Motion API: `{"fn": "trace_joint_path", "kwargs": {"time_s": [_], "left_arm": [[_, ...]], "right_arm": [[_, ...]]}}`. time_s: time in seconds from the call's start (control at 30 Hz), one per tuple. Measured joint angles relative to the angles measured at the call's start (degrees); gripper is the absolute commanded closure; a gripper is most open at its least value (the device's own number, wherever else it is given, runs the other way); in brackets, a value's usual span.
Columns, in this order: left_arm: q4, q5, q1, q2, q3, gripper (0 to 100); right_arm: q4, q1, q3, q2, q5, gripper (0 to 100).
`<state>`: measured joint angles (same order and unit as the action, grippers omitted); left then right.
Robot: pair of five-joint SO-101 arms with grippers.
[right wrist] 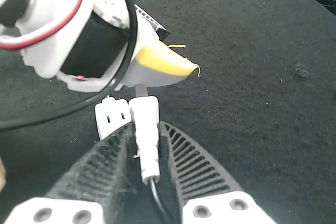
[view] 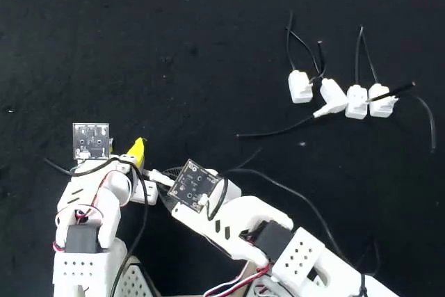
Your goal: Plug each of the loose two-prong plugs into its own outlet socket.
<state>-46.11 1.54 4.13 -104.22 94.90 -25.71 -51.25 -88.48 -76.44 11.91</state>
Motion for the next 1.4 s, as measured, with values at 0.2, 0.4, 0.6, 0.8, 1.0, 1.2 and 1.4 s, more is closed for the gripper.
{"fn": "trace_joint_path", "kwargs": {"time_s": [0.2, 0.4, 0.6, 0.8, 1.0, 1.2, 1.4], "left_arm": [[0.0, 0.0, -0.26, 0.0, 0.0, 80], [4.66, -2.11, 5.36, 0.0, -0.26, 80], [5.01, -5.54, 3.69, 0.0, -0.26, 80], [5.1, -0.44, -2.81, -0.09, 0.7, 80], [5.1, 1.14, -3.78, 0.0, 0.79, 80], [5.1, 1.14, -3.87, 0.0, 1.14, 80], [5.01, 1.05, -6.77, -0.09, 1.14, 80]], "right_arm": [[0.0, 0.0, 0.0, 0.0, -0.09, 98.8], [-0.62, 0.18, 0.0, 0.0, -0.09, 98.8], [1.14, 0.18, 0.18, 8.97, -0.44, 98.8], [2.9, 0.35, 0.18, 12.04, -0.44, 98.8], [3.08, 0.35, 1.05, 12.13, -0.44, 98.8], [3.08, 0.35, 1.32, 10.64, -2.02, 98.8], [2.11, 0.35, 1.23, 4.4, -3.08, 98.8]]}}
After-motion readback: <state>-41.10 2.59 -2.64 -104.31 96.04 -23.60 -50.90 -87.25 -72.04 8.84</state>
